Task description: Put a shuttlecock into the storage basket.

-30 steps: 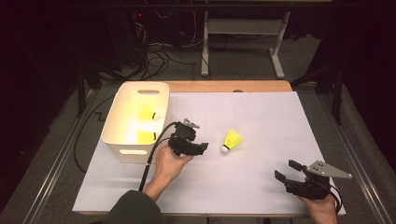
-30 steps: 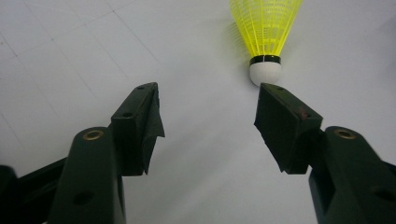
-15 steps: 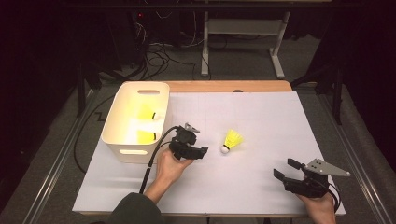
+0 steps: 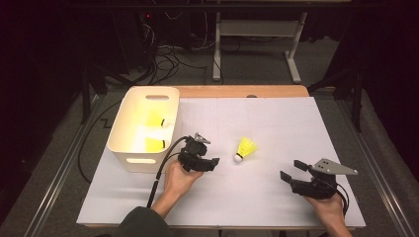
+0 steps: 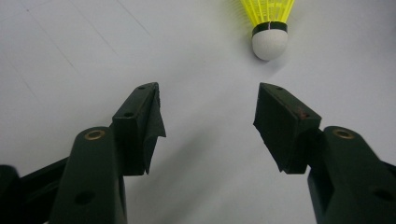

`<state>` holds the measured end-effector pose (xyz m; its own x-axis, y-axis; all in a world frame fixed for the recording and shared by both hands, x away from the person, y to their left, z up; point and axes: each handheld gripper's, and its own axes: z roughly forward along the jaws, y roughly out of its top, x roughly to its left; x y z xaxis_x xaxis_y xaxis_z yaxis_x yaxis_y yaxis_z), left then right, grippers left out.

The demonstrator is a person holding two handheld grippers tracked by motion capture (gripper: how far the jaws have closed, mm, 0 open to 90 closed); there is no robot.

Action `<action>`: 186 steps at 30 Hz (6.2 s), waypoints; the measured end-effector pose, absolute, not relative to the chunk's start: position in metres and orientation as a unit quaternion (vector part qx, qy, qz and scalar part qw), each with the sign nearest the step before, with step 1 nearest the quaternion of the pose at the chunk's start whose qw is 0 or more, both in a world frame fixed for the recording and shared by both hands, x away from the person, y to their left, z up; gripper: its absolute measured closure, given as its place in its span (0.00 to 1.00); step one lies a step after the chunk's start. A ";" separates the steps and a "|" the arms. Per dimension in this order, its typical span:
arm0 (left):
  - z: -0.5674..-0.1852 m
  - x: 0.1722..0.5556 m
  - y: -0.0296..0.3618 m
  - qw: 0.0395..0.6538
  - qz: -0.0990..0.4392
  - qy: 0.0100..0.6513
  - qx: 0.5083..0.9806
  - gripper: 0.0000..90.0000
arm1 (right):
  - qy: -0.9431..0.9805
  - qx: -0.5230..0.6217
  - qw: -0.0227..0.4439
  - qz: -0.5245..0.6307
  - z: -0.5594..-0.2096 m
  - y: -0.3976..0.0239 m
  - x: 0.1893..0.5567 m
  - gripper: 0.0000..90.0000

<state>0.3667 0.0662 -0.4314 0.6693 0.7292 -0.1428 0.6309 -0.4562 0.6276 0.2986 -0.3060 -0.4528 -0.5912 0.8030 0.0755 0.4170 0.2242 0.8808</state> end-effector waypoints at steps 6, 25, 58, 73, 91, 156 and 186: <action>-0.434 0.365 0.067 0.328 0.074 0.396 0.855 0.46 | 0.758 0.402 0.202 0.473 -0.451 -0.296 0.311 0.34; -0.435 0.368 0.069 0.337 0.073 0.395 0.851 0.45 | 0.763 0.409 0.190 0.462 -0.454 -0.277 0.345 0.35; -0.440 0.370 0.079 0.345 0.061 0.395 0.849 0.44 | 0.775 0.413 0.137 0.458 -0.444 -0.224 0.397 0.48; -0.441 0.369 0.076 0.339 0.075 0.388 0.854 0.44 | 0.786 0.420 0.118 0.438 -0.444 -0.209 0.406 0.59; -0.442 0.369 0.073 0.339 0.075 0.384 0.855 0.45 | 0.794 0.415 0.090 0.436 -0.446 -0.211 0.409 0.84; -0.439 0.376 0.047 0.346 0.043 0.328 0.878 0.43 | 0.806 0.332 0.021 0.490 -0.419 -0.181 0.391 1.00; -0.443 0.378 0.041 0.342 0.039 0.324 0.881 0.71 | 0.808 0.313 0.003 0.499 -0.416 -0.159 0.389 1.00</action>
